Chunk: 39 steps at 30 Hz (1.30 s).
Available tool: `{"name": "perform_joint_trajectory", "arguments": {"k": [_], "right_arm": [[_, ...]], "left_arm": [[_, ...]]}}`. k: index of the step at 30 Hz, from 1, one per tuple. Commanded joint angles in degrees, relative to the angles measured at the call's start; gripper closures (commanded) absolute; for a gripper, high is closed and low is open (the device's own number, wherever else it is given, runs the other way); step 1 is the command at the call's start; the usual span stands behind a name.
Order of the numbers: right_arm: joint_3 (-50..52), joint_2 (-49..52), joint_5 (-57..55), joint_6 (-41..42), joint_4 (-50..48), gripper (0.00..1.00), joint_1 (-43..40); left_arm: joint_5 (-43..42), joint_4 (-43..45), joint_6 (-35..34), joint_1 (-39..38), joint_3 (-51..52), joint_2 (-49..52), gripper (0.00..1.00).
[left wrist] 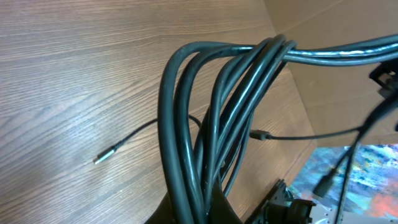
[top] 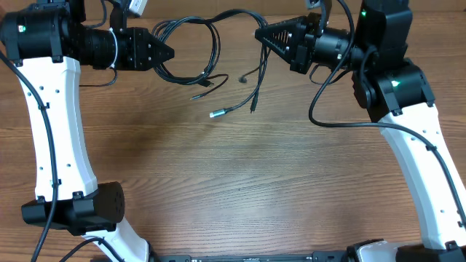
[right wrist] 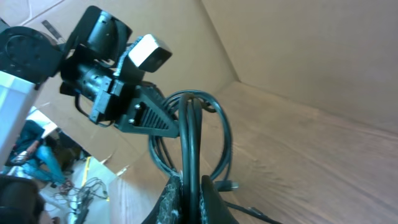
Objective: Untangle cables
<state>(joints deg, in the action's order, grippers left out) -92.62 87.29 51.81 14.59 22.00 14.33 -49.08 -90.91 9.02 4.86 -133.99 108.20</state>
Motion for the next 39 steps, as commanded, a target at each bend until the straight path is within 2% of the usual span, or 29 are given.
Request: {"name": "perform_joint_trajectory", "arguments": {"k": [1,6,15,20,26,28,31,34,39], "right_arm": [[-0.4,-0.3,1.0,0.3,2.9,0.96,2.8],[-0.4,1.6,-7.1,-1.9,12.5,0.96,8.0],[-0.4,3.6,-10.3,-5.5,21.1,0.96,14.6],[-0.4,3.9,-10.2,-5.7,24.1,0.96,19.1],[-0.4,5.0,-11.3,-5.9,26.4,0.96,23.5],[-0.4,5.2,-13.0,-5.6,25.3,0.96,23.1],[-0.4,5.3,-13.3,-4.2,21.5,0.96,21.8],[-0.4,5.6,-14.8,-1.5,17.5,0.96,20.3],[-0.4,7.3,-15.9,-0.7,15.7,0.96,18.6]], "left_arm": [[0.8,0.4,1.7,-1.2,-1.1,-1.6,0.96],[0.9,1.4,1.7,-2.7,-1.1,-1.6,0.96],[1.6,2.6,1.7,-2.8,-1.1,-1.6,0.96],[4.7,3.1,2.2,-3.0,-1.1,-1.6,0.96],[4.5,4.0,14.5,-3.4,-1.1,-1.6,0.96],[1.9,3.5,21.4,-3.4,-1.1,-1.6,0.96],[-3.0,2.2,27.7,-3.6,-1.1,-1.6,0.96],[-6.3,0.4,31.6,-4.2,-1.1,-1.6,0.96],[-11.2,-1.6,33.9,-4.7,-1.1,-1.6,0.96]]}}
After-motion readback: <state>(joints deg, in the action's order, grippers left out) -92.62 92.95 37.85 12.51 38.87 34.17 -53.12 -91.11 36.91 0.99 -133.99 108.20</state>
